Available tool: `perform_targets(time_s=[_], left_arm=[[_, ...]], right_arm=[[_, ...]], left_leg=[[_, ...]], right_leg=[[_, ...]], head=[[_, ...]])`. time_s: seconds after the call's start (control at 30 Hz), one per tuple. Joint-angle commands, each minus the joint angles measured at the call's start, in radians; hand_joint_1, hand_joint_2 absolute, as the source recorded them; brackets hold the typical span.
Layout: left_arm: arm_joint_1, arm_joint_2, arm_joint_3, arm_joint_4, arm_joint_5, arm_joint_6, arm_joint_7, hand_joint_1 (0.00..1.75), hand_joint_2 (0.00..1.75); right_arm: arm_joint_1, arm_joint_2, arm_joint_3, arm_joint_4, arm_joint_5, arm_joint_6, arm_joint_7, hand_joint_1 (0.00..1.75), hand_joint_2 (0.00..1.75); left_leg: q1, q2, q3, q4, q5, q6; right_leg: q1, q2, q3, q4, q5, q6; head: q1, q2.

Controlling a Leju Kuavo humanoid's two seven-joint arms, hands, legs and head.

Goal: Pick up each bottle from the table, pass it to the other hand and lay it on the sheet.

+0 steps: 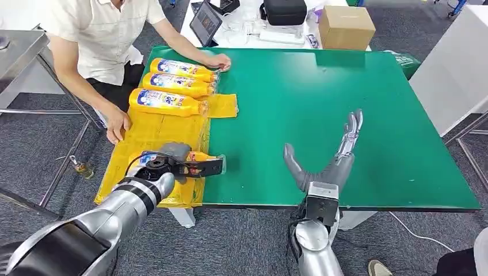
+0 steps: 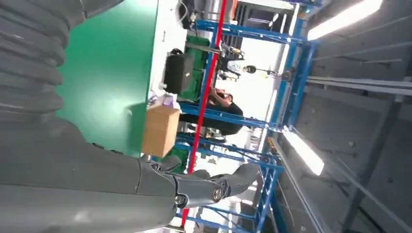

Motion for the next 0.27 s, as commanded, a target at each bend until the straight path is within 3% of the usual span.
perform_targets(time_s=[0.03,0.2,0.23,0.27], left_arm=[[-0.045,-0.019,0.059,0.089,0.045,-0.030,-0.024,1.15,1.75],[-0.045,-0.019,0.059,0.089,0.045,-0.030,-0.024,1.15,1.75],[-0.039,-0.021,0.091,0.082,0.077,-0.024,-0.041,0.00,1.75],[-0.033,-0.026,0.130,0.077,0.114,-0.018,-0.068,0.00,1.75]], right_arm=[[-0.035,-0.048,0.036,0.099,-0.016,0.001,-0.002,0.00,1.75],[-0.035,-0.048,0.036,0.099,-0.016,0.001,-0.002,0.00,1.75],[-0.036,-0.049,0.041,0.104,-0.020,0.001,-0.002,0.00,1.75],[-0.035,-0.051,0.044,0.108,-0.022,0.001,-0.002,0.00,1.75]], left_leg=[[0.000,0.002,0.003,0.000,-0.001,0.002],[0.000,0.003,0.005,-0.001,-0.002,0.003],[0.000,0.002,0.004,0.000,-0.001,0.002],[0.000,0.002,0.003,0.000,-0.001,0.002]], right_leg=[[0.001,0.001,0.003,-0.001,0.000,-0.002],[0.002,0.001,0.006,-0.002,-0.001,-0.004],[0.001,0.001,0.004,-0.001,-0.001,-0.003],[0.001,0.000,0.004,-0.001,-0.001,-0.003]], head=[[0.000,0.000],[0.000,0.000],[0.000,0.000],[0.000,0.000]])
